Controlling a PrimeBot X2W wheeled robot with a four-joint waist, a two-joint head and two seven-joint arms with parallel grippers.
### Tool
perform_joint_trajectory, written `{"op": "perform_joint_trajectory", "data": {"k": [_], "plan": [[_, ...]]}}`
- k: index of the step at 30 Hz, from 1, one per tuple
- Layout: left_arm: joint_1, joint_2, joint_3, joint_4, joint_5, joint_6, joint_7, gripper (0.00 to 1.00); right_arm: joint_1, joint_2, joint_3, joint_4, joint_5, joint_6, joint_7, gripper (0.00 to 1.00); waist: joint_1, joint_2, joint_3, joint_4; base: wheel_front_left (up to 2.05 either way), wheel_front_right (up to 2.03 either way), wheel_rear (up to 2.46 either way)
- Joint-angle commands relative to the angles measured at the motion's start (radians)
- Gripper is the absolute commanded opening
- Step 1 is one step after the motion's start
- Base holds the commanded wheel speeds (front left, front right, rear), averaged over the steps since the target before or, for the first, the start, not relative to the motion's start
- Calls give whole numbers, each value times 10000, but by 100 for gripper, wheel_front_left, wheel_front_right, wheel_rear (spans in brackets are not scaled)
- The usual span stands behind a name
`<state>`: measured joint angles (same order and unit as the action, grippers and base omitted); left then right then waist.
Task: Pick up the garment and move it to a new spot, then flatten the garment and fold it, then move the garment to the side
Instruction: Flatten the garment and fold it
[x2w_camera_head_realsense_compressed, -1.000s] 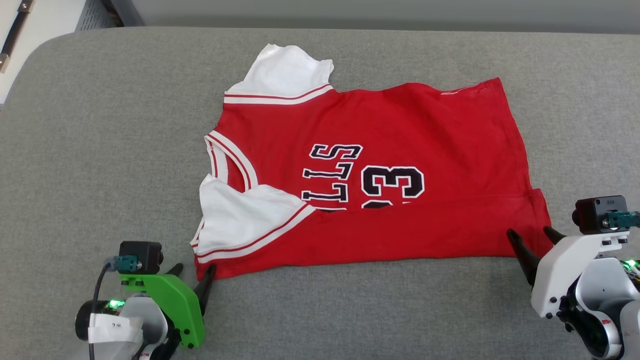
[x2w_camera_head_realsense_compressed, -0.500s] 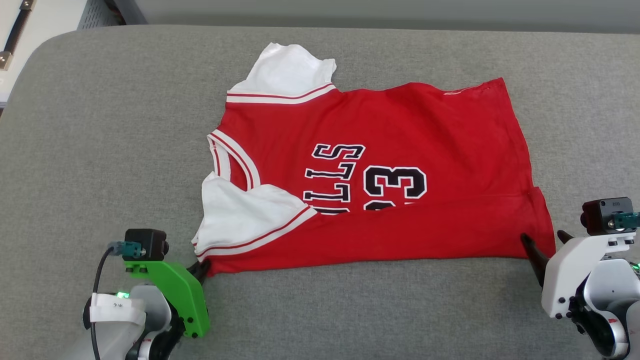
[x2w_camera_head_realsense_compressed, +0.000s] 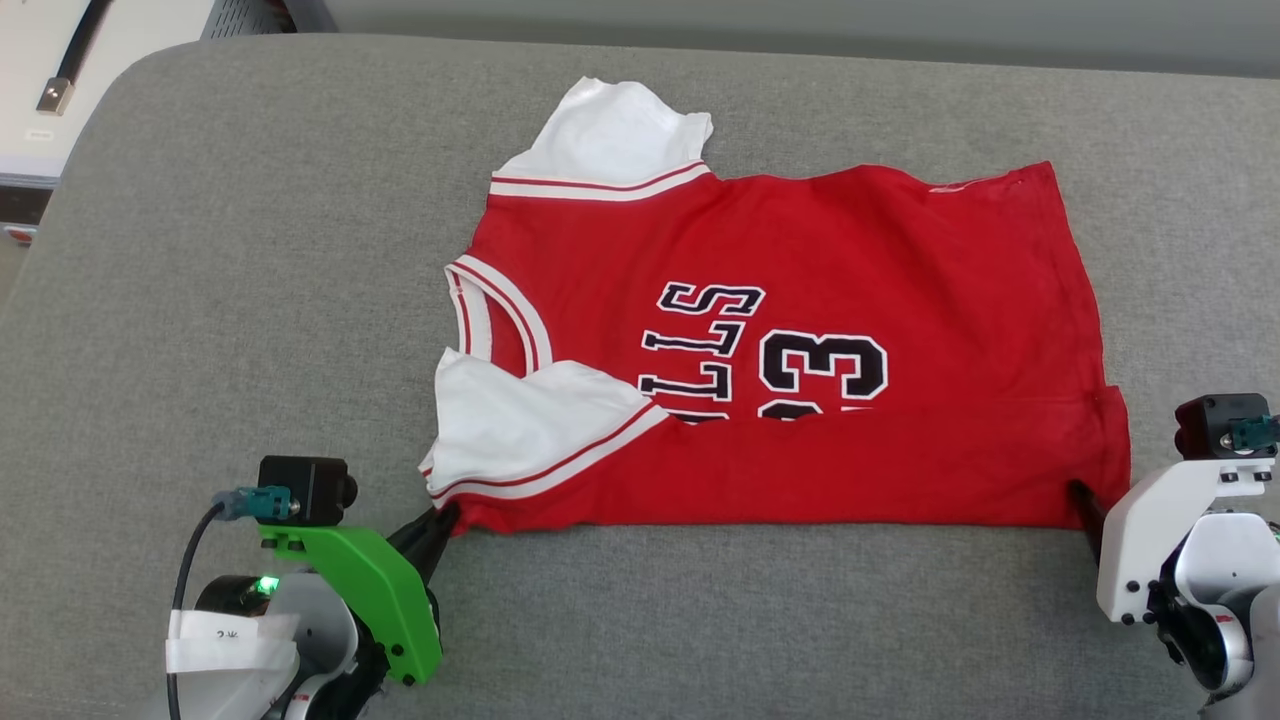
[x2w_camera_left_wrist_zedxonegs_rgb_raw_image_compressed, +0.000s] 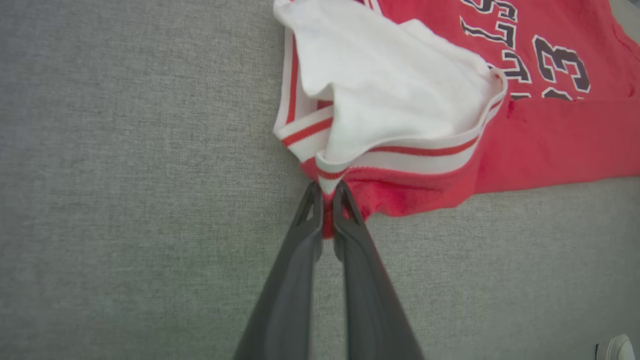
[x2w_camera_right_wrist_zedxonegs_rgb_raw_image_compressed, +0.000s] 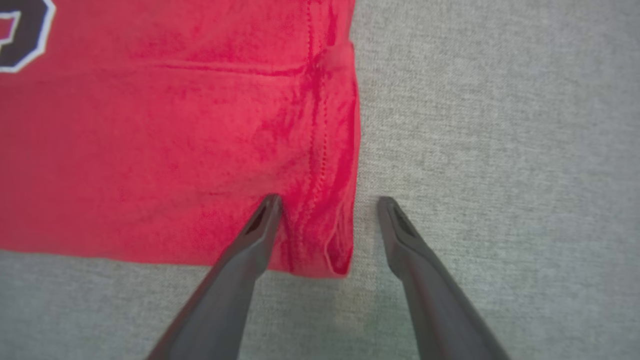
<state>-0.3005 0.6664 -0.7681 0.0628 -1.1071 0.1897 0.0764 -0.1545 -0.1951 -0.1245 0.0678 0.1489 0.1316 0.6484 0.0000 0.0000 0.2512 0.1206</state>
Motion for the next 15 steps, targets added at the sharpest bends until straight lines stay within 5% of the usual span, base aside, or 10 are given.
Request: {"op": "perform_joint_trajectory", "data": {"k": [1, 4, 5, 6, 8, 9, 15], "plan": [[96, 97, 14, -57, -28, 54, 17, 0, -169, 65, -25, 172, -136, -9, 41, 100, 0, 0, 91, 37, 0, 0, 0], [86, 157, -10, -71, 41, 109, 38, 0, -235, 156, 40, 486, -135, -9, 134, 100, 0, 0, 167, 46, 0, 0, 0], [81, 166, -21, -63, 53, 117, 50, 0, -241, 180, 73, 600, -122, -9, 187, 87, 0, 0, 191, 44, 0, 0, 0], [79, 159, -24, -56, 42, 108, 58, 0, -242, 199, 111, 691, -98, -9, 251, 55, 0, 0, 205, 40, 0, 0, 0], [95, 79, 11, -29, -86, 19, 43, 0, -215, 175, 211, 904, -53, -9, 392, 24, 0, 0, 218, 28, 0, 0, 0], [97, 37, 6, 3, -151, -58, 60, 0, -190, 68, 286, 1016, -111, -9, 425, 0, 0, 0, 211, 22, 0, 0, 0], [119, 59, -113, 316, -126, -177, 140, 0, -229, -19, 222, 1292, 54, -9, 64, 0, 0, 0, -66, -117, 0, 0, 0]]}}
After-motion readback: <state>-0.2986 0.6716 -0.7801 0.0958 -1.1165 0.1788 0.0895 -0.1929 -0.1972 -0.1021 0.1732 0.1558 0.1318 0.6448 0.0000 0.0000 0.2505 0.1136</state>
